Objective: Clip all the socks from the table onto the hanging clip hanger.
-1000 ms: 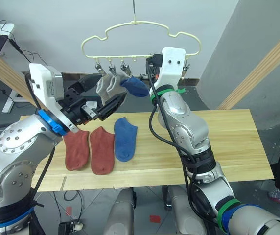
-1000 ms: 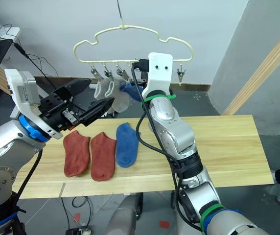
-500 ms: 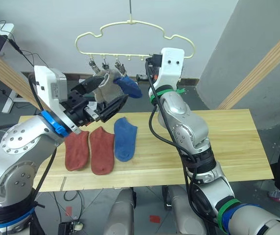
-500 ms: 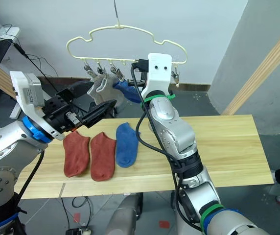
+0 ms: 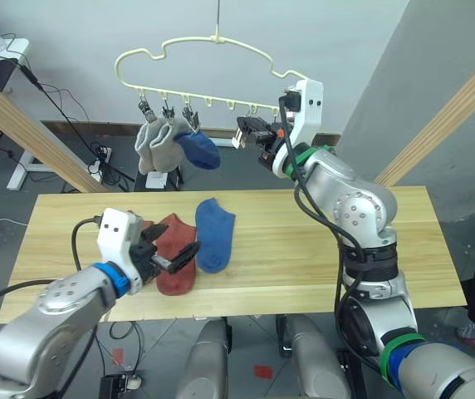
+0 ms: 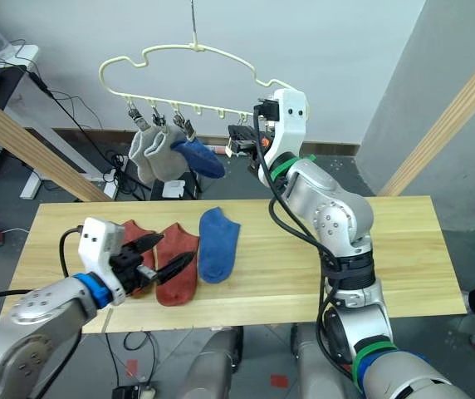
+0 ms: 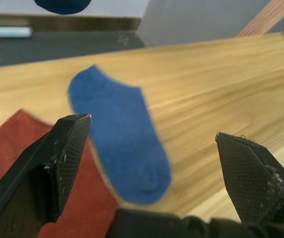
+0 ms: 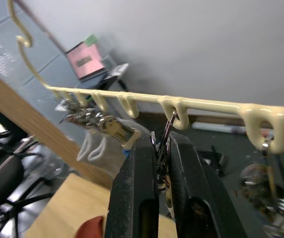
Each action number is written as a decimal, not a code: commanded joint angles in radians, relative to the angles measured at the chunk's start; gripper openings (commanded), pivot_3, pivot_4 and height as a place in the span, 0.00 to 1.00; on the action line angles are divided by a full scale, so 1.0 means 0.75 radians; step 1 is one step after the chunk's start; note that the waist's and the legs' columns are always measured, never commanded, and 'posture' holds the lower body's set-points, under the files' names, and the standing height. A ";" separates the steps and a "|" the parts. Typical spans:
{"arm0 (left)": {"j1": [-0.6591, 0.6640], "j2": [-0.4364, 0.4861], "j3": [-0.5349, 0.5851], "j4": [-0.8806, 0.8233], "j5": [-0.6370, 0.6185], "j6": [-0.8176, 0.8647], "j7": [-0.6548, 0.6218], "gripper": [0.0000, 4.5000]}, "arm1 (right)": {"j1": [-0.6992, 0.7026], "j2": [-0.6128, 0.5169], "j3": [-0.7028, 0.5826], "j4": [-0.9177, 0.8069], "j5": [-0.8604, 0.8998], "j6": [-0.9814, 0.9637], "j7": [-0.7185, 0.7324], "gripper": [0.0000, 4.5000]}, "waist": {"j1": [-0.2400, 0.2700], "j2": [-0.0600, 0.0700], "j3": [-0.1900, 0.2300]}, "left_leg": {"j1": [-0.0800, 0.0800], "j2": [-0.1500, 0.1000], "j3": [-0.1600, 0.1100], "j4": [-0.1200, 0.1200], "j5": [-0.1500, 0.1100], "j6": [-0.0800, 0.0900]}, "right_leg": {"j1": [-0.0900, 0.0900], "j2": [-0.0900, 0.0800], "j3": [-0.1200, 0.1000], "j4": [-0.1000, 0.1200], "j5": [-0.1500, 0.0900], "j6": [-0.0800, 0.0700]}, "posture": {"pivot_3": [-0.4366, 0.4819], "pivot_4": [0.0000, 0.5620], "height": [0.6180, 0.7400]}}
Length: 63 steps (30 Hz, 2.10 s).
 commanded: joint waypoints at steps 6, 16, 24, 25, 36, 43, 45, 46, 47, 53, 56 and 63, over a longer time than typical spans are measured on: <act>-0.265 -0.225 -0.176 0.437 0.254 -0.168 0.041 1.00 | -0.100 -0.094 -0.059 -0.020 0.136 0.081 0.193 0.00 | -0.012 0.000 0.001 | 0.000 0.001 0.001 0.000 0.000 0.000 | -0.002 0.000 0.000 0.003 0.000 0.000 | 0.50 0.72 1.00; -0.652 -0.265 -0.259 1.141 0.416 -0.380 -0.255 1.00 | -0.105 -0.125 -0.060 -0.038 0.117 0.095 0.179 0.00 | -0.034 0.000 0.002 | -0.001 -0.001 0.004 0.000 0.000 0.000 | -0.003 -0.001 0.002 0.002 0.000 0.000 | 0.47 0.72 1.00; -0.819 -0.295 -0.265 1.540 0.529 -0.517 -0.363 1.00 | -0.099 -0.132 -0.061 -0.073 0.118 0.124 0.154 0.00 | -0.040 0.000 0.002 | -0.001 0.000 0.004 0.000 0.000 0.000 | -0.004 -0.002 0.002 0.004 0.000 0.000 | 0.45 0.70 1.00; -0.805 -0.296 -0.269 1.516 0.524 -0.502 -0.391 0.96 | -0.098 -0.133 -0.061 -0.079 0.118 0.128 0.152 0.00 | -0.041 0.000 0.002 | -0.001 0.000 0.005 0.000 0.000 0.000 | -0.004 -0.002 0.002 0.004 0.000 0.000 | 0.44 0.70 1.00; -0.652 -0.293 -0.252 1.246 0.537 -0.444 -0.430 0.63 | -0.082 -0.131 -0.059 -0.092 0.105 0.128 0.135 0.00 | -0.044 0.000 0.002 | -0.001 0.000 0.002 0.000 0.000 0.000 | -0.004 -0.002 0.002 0.004 0.000 0.000 | 0.45 0.67 1.00; -0.610 -0.314 -0.240 1.128 0.508 -0.363 -0.426 0.36 | -0.073 -0.147 -0.068 -0.089 0.100 0.127 0.137 0.00 | -0.044 0.000 0.002 | -0.001 0.000 0.001 0.000 0.000 0.000 | -0.004 -0.002 0.002 0.003 0.000 0.000 | 0.46 0.66 1.00; -0.604 -0.323 -0.228 1.110 0.489 -0.339 -0.428 0.25 | -0.077 -0.149 -0.070 -0.076 0.094 0.117 0.140 0.00 | -0.044 0.000 0.002 | -0.001 0.000 0.001 0.000 0.000 0.000 | -0.004 -0.002 0.002 0.003 0.000 0.000 | 0.46 0.67 1.00; -0.602 -0.323 -0.227 1.106 0.489 -0.336 -0.427 0.20 | -0.077 -0.149 -0.070 -0.070 0.092 0.113 0.141 0.00 | -0.044 0.000 0.002 | -0.001 0.000 0.001 0.000 0.000 0.000 | -0.004 -0.002 0.002 0.003 0.000 0.000 | 0.46 0.67 1.00; -0.600 -0.326 -0.220 1.099 0.481 -0.333 -0.428 0.13 | -0.077 -0.150 -0.069 -0.066 0.088 0.109 0.143 0.00 | -0.044 0.000 0.002 | -0.001 0.000 0.002 0.000 0.000 0.000 | -0.004 -0.002 0.001 0.003 0.000 0.000 | 0.46 0.68 1.00; -0.589 -0.325 -0.191 1.006 0.403 -0.271 -0.481 0.01 | -0.079 -0.158 -0.070 -0.046 0.074 0.102 0.165 0.00 | -0.044 0.000 0.002 | -0.001 0.000 0.002 0.000 0.000 0.000 | -0.004 -0.002 0.001 0.003 0.000 0.000 | 0.46 0.69 1.00; -0.589 -0.306 -0.166 0.860 0.261 -0.129 -0.577 0.01 | -0.092 -0.181 -0.081 -0.017 0.073 0.105 0.196 0.00 | -0.043 0.000 0.002 | -0.002 0.000 0.003 0.000 0.000 0.000 | -0.004 -0.002 0.002 0.003 0.000 0.000 | 0.46 0.70 1.00; -0.710 -0.218 -0.064 0.686 -0.135 0.287 -0.764 0.01 | -0.145 -0.222 -0.194 0.098 0.211 0.226 0.258 0.00 | -0.042 0.000 0.002 | -0.002 0.000 0.002 0.001 0.000 0.000 | -0.003 -0.001 0.001 0.003 0.000 0.000 | 0.46 0.71 1.00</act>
